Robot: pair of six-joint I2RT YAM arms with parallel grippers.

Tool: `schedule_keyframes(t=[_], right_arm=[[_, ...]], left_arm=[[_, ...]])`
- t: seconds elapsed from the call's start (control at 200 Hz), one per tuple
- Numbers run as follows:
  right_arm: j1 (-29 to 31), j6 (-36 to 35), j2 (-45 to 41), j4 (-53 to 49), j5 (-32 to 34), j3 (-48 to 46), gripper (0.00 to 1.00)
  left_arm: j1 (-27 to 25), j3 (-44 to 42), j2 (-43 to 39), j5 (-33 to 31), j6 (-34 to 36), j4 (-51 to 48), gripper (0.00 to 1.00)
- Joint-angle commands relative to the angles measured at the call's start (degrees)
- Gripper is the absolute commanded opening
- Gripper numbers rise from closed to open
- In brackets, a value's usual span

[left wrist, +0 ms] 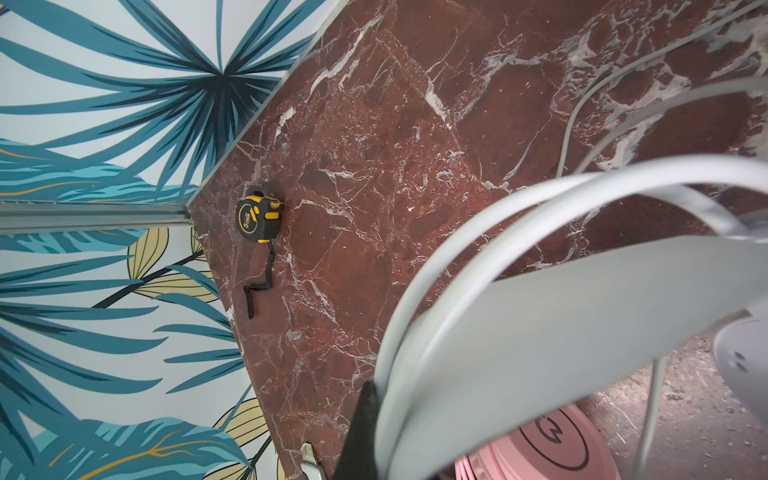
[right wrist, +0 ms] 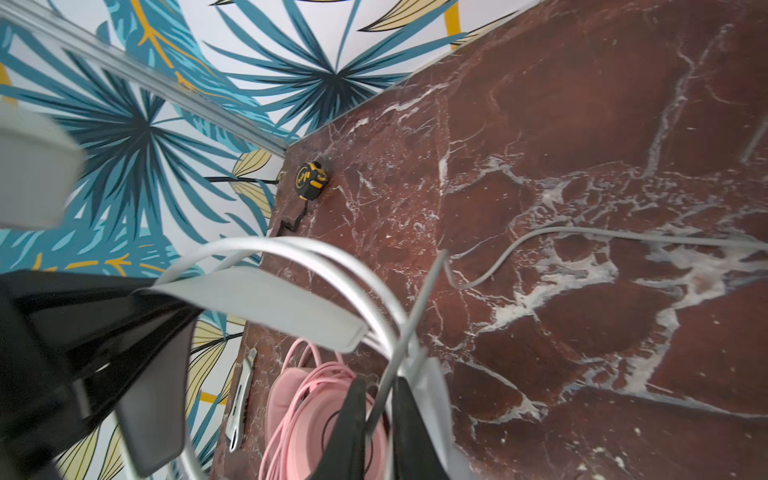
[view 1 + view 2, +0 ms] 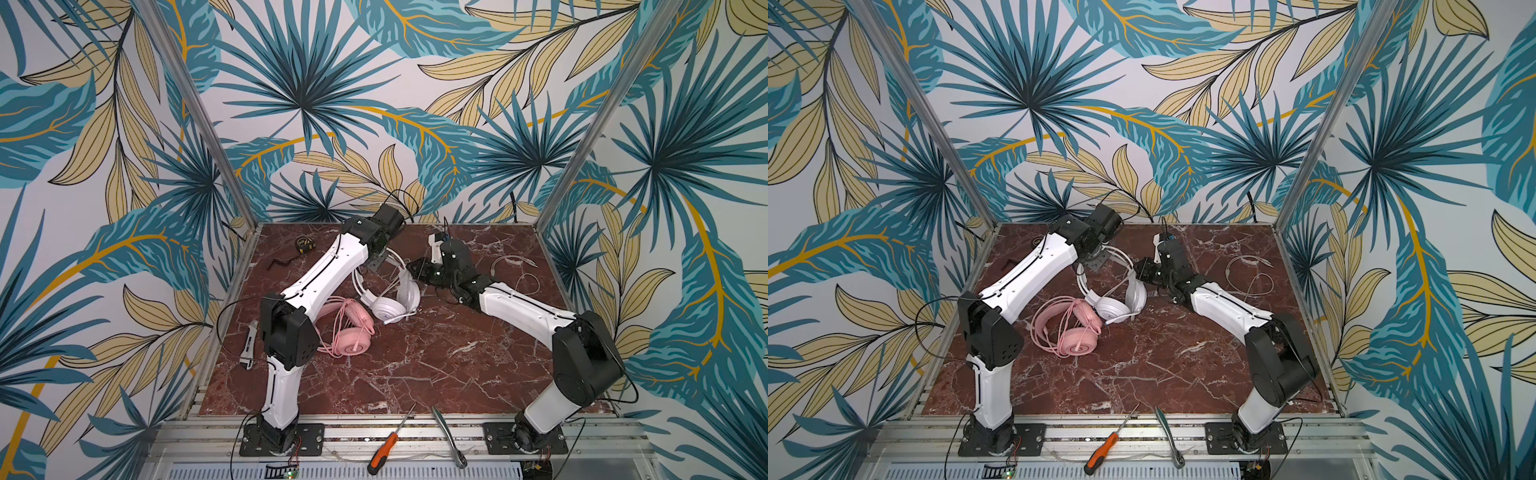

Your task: Wrap the headphones

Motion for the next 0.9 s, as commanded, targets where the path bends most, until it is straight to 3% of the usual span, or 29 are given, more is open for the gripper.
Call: schedule_keyframes(t=[0.0, 0.095, 0.245, 0.426, 0.571, 0.731, 0.896], right_arm=[[-1.2, -1.0, 1.6, -1.1, 1.5, -0.2, 0.21], [-1.9, -1.1, 2.1, -1.0, 0.8, 0.7, 0.24], [-2.8, -2.4, 1.2, -0.1, 0.2, 0.8, 0.35], [-5.8, -8.5, -2.6, 2.3, 0.1, -3.6, 0.48], [-11.2, -17.9, -4.1, 6.9, -6.2, -8.5, 0.54], [-12.9, -29.6, -1.9, 10.7, -14.7, -11.7, 0.59], [-12.8, -30.7, 2.0, 25.4, -20.8, -17.1, 0.61]], left_arm=[[0.5, 0.6, -5.5, 4.8, 1.2, 1.0, 0.0], [0.5, -0.2, -6.1, 4.7, 2.6, 0.8, 0.0], [0.7, -0.6, -6.4, 4.0, 4.0, 0.9, 0.0], [1.2, 1.3, -6.6, 5.0, 5.4, 0.8, 0.0], [1.7, 3.3, -6.8, 6.8, 6.1, 0.8, 0.0], [2.1, 5.1, -6.7, 9.0, 6.0, 0.8, 0.0], [2.2, 6.4, -6.8, 10.8, 6.0, 0.8, 0.0]])
